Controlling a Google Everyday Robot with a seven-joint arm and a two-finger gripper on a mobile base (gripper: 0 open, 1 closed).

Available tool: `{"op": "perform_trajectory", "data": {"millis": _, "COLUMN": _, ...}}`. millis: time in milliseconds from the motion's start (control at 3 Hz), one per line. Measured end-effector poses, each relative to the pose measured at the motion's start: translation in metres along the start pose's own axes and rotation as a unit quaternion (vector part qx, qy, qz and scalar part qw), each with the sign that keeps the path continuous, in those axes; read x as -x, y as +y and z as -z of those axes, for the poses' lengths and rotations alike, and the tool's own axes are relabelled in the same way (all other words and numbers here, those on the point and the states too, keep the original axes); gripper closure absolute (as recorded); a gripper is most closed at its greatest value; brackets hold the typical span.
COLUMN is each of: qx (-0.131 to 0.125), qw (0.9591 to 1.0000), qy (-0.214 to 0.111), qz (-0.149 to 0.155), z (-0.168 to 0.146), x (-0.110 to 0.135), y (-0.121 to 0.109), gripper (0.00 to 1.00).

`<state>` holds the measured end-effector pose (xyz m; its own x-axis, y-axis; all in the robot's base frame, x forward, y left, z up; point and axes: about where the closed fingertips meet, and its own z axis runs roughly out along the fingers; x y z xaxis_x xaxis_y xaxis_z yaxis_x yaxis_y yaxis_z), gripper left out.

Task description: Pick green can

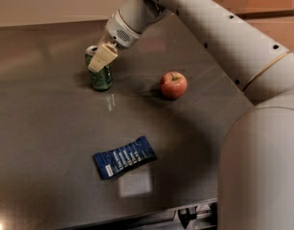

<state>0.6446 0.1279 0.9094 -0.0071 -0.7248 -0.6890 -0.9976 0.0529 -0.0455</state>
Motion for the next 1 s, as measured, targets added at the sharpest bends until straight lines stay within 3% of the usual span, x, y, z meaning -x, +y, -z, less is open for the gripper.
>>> {"op": "perform_trajectory", "data": {"millis": 333, "qx": 0.007, "qw": 0.9999, "qy": -0.007, "qz": 0.004, "z": 0.024, "x": 0.006, "y": 0.005, "gripper": 0.88}}
{"op": "perform_trajectory", "data": {"millis": 667, "qx": 0.019, "qw": 0.9996, "qy": -0.01, "qz": 0.018, "z": 0.059, "x": 0.017, "y": 0.014, "gripper": 1.0}}
{"op": "perform_trajectory", "data": {"millis": 1000, "qx": 0.034, "qw": 0.9986, "qy": -0.015, "qz": 0.038, "z": 0.088, "x": 0.03, "y": 0.023, "gripper": 1.0}}
